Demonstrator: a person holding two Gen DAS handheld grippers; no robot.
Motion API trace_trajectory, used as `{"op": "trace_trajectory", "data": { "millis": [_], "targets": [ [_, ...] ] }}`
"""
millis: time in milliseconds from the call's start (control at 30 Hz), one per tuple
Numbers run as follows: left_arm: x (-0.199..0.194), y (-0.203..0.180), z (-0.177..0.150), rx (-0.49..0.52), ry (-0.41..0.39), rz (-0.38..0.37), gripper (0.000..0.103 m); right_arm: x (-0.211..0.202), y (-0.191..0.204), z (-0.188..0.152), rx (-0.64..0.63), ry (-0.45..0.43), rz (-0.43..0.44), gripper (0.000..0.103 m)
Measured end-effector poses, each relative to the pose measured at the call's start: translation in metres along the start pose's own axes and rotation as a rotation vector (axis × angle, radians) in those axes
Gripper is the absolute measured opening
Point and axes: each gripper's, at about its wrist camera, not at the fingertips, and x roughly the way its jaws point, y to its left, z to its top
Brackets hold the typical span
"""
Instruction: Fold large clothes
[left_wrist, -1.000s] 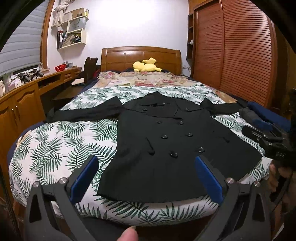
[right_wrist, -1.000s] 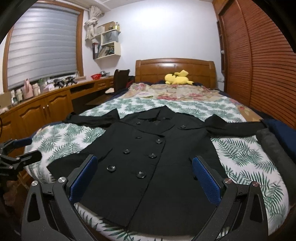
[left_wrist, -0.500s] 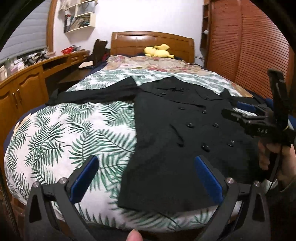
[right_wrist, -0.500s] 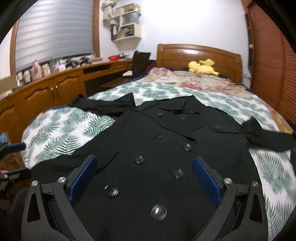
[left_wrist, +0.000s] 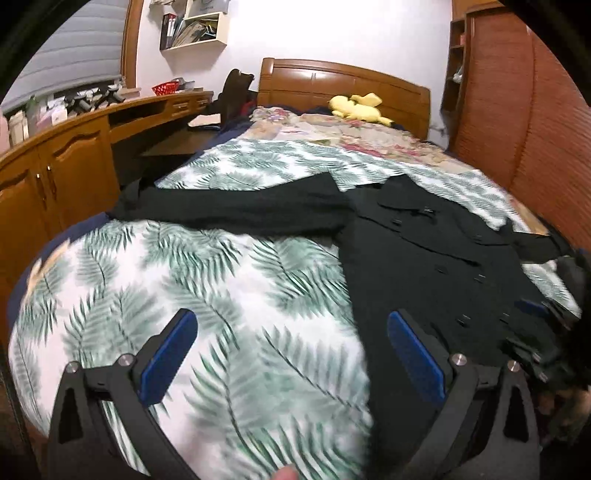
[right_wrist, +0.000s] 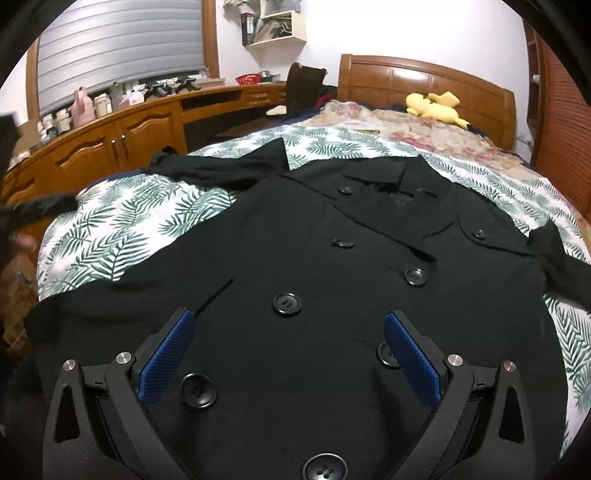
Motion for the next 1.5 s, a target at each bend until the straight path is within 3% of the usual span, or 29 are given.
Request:
{"op": "trace_trajectory", "data": {
  "millis": [233, 533, 767, 900, 1067, 1200, 1267, 1333, 1400, 1500],
  "targets": [
    [0.063, 0.028, 0.05, -0.056, 0.016, -0.009, 0.103, 0.003, -0.008, 0.0, 0.047, 0.008, -0.002, 0.103],
    [0.149, 0.05, 0.085, -0.177, 0.109, -0.032, 0.099, 0.004, -0.004, 0.0, 0.029, 0.008, -0.016, 0.103],
    [0.195, 0.076, 0.091, -0.319, 0.17, -0.077, 0.087, 0.005, -0.004, -0.001, 0.032, 0.01, -0.012, 0.103],
    [0.208, 0.081, 0.09, -0.327, 0.18, -0.032, 0.083, 0.007, -0.004, 0.0, 0.03, 0.02, -0.012, 0.103],
    [0.224, 0.098, 0.086, -0.407, 0.206, -0.009, 0.08, 0.012, -0.002, -0.001, 0.022, 0.038, -0.015, 0.103],
    [0.231, 0.103, 0.089, -0.4, 0.201, 0.025, 0.064, 0.013, 0.0, -0.001, 0.017, 0.043, -0.016, 0.103],
    [0.234, 0.104, 0.091, -0.39, 0.196, 0.027, 0.052, 0.013, 0.0, -0.001, 0.019, 0.043, -0.014, 0.103],
    [0.237, 0.102, 0.093, -0.364, 0.196, 0.041, 0.028, 0.013, 0.0, -0.001, 0.022, 0.044, -0.013, 0.103],
    [0.241, 0.101, 0.095, -0.34, 0.207, 0.052, 0.012, 0.014, 0.001, -0.001, 0.021, 0.047, -0.014, 0.103],
    [0.236, 0.097, 0.098, -0.313, 0.203, 0.06, 0.0, 0.013, 0.001, -0.001, 0.018, 0.046, -0.016, 0.103]
  ]
}}
